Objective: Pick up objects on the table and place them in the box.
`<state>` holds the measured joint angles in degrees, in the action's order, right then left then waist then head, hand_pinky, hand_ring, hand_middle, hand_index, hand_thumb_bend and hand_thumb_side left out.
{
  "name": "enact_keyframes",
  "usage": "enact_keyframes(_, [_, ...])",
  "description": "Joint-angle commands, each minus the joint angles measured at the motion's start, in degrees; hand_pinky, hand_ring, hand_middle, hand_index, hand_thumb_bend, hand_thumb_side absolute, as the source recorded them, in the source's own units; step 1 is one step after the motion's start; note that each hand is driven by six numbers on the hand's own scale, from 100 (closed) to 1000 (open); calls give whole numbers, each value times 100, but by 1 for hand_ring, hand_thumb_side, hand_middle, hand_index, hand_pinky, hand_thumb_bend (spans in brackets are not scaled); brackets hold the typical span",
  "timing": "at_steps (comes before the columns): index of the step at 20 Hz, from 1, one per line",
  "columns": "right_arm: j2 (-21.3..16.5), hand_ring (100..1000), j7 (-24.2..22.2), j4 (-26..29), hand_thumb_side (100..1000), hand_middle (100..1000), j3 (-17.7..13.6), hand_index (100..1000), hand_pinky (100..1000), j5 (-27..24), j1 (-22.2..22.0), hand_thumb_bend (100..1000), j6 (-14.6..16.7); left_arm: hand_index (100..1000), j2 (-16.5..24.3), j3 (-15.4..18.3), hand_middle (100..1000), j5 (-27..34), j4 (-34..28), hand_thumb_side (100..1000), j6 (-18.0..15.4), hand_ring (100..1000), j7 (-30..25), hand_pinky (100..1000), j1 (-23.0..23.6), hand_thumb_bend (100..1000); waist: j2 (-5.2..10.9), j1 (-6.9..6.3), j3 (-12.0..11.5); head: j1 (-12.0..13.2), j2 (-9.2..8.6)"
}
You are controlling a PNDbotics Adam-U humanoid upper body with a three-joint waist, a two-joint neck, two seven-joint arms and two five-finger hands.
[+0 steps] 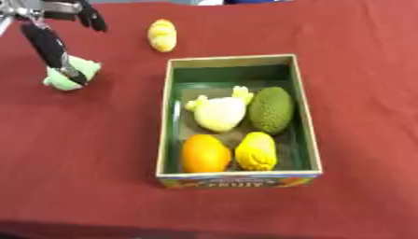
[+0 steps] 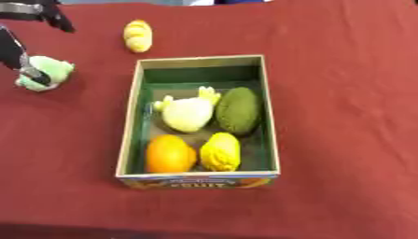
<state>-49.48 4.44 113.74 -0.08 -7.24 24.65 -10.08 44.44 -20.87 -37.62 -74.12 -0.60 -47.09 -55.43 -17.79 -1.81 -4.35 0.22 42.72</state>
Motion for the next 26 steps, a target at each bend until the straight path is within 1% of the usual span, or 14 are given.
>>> enact_keyframes(1, [-84, 741, 14, 85, 491, 793, -94, 875, 793, -14, 63, 100, 2, 877, 261, 189, 797, -85, 260, 178, -22, 861, 212, 879, -6, 694, 84, 16, -10, 46, -89])
enact_keyframes(4, [-66, 741, 22, 85, 492, 793, -98, 875, 793, -10, 69, 100, 8, 889, 266, 274, 805, -181, 538, 162, 2, 861, 392, 873, 67, 689, 56, 62, -13, 63, -118])
enact_keyframes(8, [-39, 741, 33, 85, 493, 793, -105, 875, 794, -7, 72, 100, 16, 881, 224, 394, 814, -400, 941, 142, -13, 859, 584, 867, 97, 700, 15, 117, -20, 72, -145])
enact_keyframes(9, [-31, 741, 34, 85, 493, 793, -106, 875, 794, -5, 73, 100, 17, 881, 206, 427, 817, -459, 1037, 126, -22, 858, 644, 866, 91, 687, 4, 130, -21, 77, -154])
enact_keyframes(10, [-21, 741, 34, 85, 484, 793, -106, 875, 794, -7, 74, 100, 18, 879, 182, 461, 818, -514, 1128, 101, -32, 856, 715, 865, 82, 636, -5, 143, -20, 81, -162])
enact_keyframes(11, [-12, 741, 33, 85, 492, 793, -106, 876, 794, -5, 75, 100, 15, 880, 158, 497, 819, -561, 1215, 108, -36, 855, 794, 865, 72, 654, -14, 156, -19, 85, -173])
enact_keyframes(12, [-4, 741, 31, 85, 491, 793, -105, 876, 794, -4, 74, 100, 13, 881, 134, 528, 822, -600, 1296, 102, -39, 854, 869, 864, 61, 643, -24, 170, -18, 91, -183])
enact_keyframes(14, [11, 741, 30, 85, 489, 793, -111, 876, 794, 6, 68, 100, 4, 880, 84, 588, 824, -650, 1450, 100, -48, 851, 1009, 861, 36, 598, -46, 196, -15, 105, -201])
enact_keyframes(16, [31, 741, 38, 85, 492, 793, -121, 876, 794, 13, 65, 100, -2, 878, 33, 634, 822, -675, 1593, 100, -57, 848, 1142, 859, 9, 585, -65, 216, -12, 114, -217])
enact_keyframes(17, [38, 741, 41, 85, 492, 793, -124, 876, 794, 16, 63, 100, -4, 875, 14, 648, 820, -680, 1649, 100, -64, 844, 1191, 855, -1, 545, -73, 225, -11, 118, -225])
enact_keyframes(20, [62, 741, 57, 85, 490, 793, -134, 876, 794, 29, 43, 100, -16, 870, -52, 695, 815, -662, 1797, 104, -63, 839, 1317, 852, -34, 492, -108, 259, -4, 132, -256])
enact_keyframes(22, [71, 740, 69, 85, 488, 793, -140, 876, 794, 39, 24, 100, -27, 882, -65, 706, 817, -604, 1814, 151, -91, 841, 1324, 855, -48, 499, -121, 273, -7, 130, -265])
enact_keyframes(23, [74, 740, 72, 85, 491, 792, -140, 876, 794, 43, 16, 100, -31, 895, -57, 704, 823, -578, 1792, 171, -119, 848, 1278, 862, -60, 558, -124, 277, -10, 132, -261])
enact_keyframes(26, [81, 740, 72, 85, 492, 792, -141, 875, 794, 47, 4, 100, -38, 904, -13, 715, 823, -556, 1650, 212, -234, 857, 1066, 874, -116, 623, -128, 277, -31, 133, -248])
